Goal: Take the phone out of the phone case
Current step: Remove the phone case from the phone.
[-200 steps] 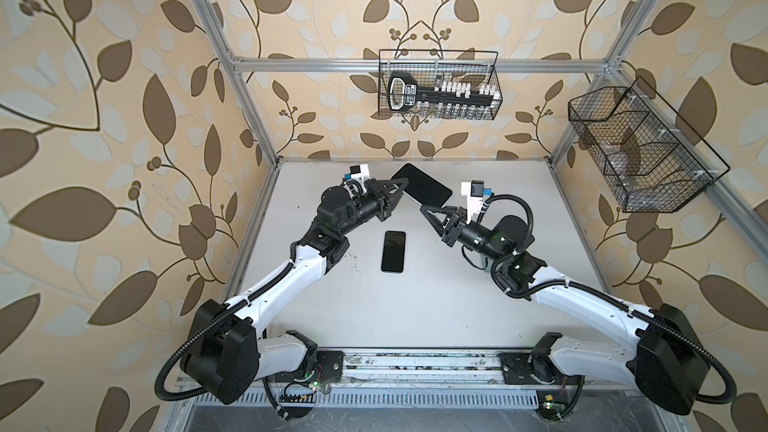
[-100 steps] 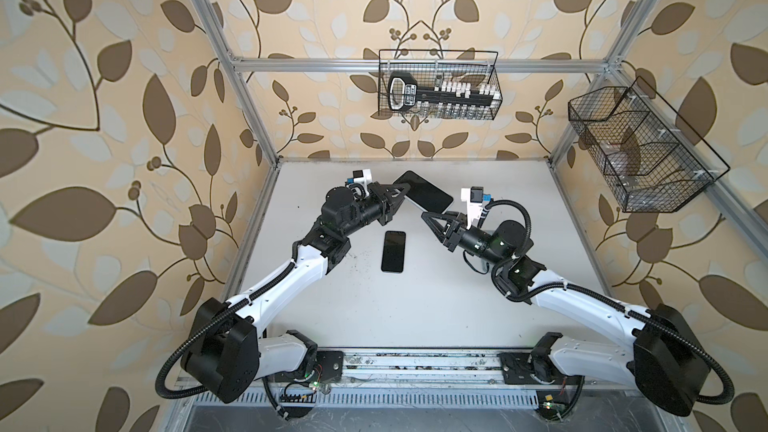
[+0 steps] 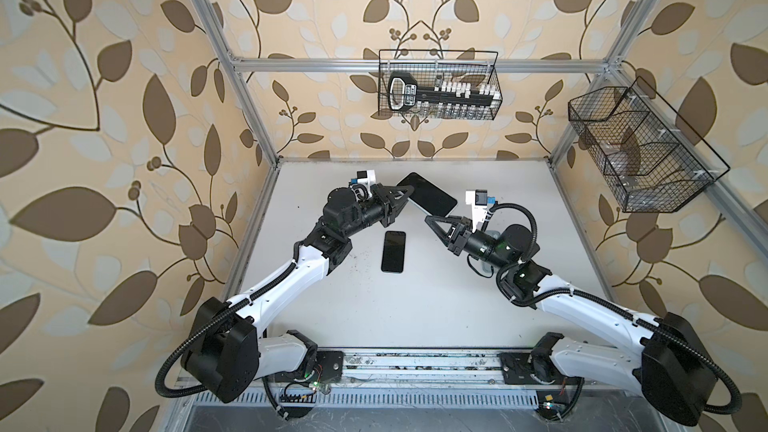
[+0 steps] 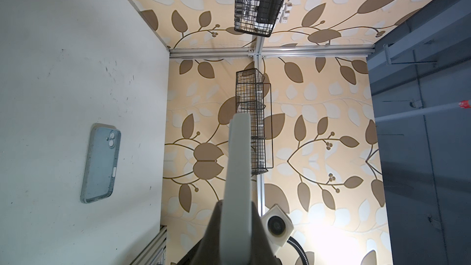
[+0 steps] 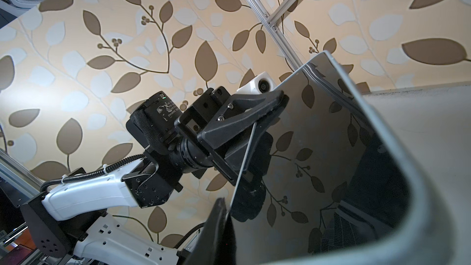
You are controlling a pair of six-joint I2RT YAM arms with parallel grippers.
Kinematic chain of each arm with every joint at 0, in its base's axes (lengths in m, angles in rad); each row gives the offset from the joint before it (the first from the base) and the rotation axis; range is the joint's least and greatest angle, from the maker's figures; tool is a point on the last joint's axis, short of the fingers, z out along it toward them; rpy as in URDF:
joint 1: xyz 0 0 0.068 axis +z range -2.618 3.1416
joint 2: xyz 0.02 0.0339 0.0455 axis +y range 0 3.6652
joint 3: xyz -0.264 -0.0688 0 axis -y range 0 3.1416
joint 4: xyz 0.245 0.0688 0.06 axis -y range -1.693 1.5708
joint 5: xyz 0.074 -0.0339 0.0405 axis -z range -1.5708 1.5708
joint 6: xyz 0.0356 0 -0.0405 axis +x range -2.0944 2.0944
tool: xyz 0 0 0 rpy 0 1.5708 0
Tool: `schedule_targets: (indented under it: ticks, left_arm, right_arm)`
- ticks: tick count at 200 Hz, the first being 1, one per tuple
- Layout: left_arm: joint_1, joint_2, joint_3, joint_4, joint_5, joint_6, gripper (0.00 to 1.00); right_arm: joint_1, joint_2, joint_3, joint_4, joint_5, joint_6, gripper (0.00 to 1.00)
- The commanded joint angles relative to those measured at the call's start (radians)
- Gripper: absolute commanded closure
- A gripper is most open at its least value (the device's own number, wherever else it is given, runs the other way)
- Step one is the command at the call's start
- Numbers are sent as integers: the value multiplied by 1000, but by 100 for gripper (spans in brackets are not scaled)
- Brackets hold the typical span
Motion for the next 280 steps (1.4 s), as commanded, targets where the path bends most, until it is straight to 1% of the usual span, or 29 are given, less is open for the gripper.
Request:
schedule_targets:
  ticks: [1,39,86,123,205,280]
  left_arm:
    - [25,-10,35,45,-80,-6,100]
    - [25,-16,48,3,-92,-13,100]
    - [25,-10,58,-10,-89,-23,100]
    - [25,3,60,-2,-85,-46,100]
    - [26,6,62,-2,-86,-52,100]
    - [32,-13,63,-17,-84,-57,100]
  right_arm:
    - [1,-32,-17,-40,20,-112,87]
    - [12,-58,-19,-117,57,-213,86]
    - [27,-80,-20,-193,128,-315,89]
    - [39,-77,-34,-193,148,-370,90]
    - [40,-87,-58,-187,175,-389,87]
    - [13,-121,-80,-205,140,-422,85]
